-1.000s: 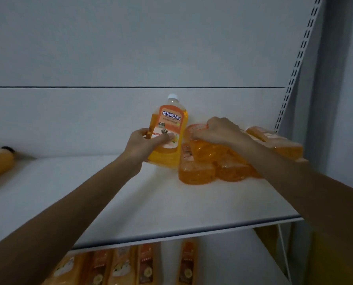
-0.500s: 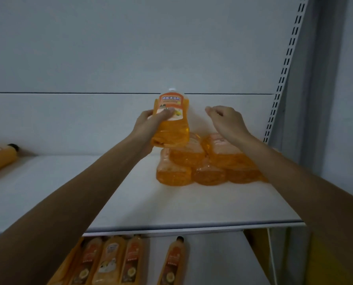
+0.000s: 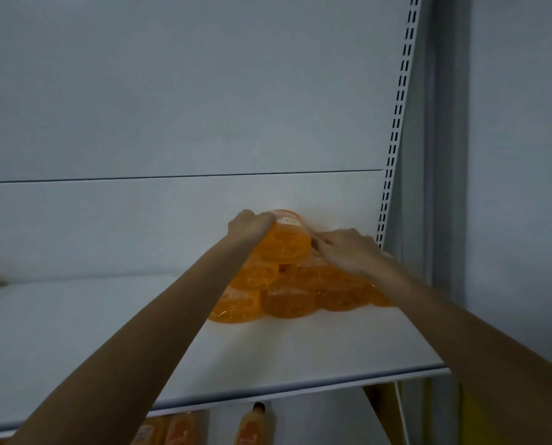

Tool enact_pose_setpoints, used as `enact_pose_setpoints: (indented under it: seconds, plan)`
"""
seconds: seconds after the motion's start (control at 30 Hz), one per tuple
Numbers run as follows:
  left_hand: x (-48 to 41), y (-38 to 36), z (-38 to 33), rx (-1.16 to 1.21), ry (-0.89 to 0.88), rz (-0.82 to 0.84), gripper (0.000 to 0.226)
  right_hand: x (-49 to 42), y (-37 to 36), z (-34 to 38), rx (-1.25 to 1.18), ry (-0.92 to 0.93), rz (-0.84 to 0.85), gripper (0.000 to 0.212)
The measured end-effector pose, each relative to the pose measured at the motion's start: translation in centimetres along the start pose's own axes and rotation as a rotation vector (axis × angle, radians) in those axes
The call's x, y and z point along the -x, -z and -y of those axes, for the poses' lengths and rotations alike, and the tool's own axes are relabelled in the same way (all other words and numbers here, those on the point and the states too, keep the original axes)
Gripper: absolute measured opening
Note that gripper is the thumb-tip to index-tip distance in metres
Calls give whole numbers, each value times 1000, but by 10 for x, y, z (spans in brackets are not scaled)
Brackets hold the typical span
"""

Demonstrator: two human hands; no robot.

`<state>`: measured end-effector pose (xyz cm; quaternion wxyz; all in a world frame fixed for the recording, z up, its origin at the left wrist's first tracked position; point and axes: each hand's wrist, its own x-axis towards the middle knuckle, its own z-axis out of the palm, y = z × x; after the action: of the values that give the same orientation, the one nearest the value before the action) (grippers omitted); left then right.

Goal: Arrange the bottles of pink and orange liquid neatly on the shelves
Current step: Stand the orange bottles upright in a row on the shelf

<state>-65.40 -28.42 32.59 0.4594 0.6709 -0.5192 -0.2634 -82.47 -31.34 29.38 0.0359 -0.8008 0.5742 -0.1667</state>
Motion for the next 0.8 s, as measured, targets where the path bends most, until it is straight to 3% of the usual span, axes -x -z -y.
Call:
enact_pose_setpoints:
  seconds: [0.13,0.23,0.43,0.53,0.8]
  plan:
    - [4,-6,2,-106,-66,10,42,2,3,5,-6,14,18,53]
    - [12,1,5,-164,-140,-35,34,3,5,6,-48,30,-14,49]
    - [30,31,16,-163,-188,-112,28,5,20,24,-474,27,-305,45]
    - [46,53,22,-246,-234,-113,36,9,27,53,-496,97,-417,46]
    - [118,167,82,-389,-245,-265,37,27,-2,191,-483,341,-373,48]
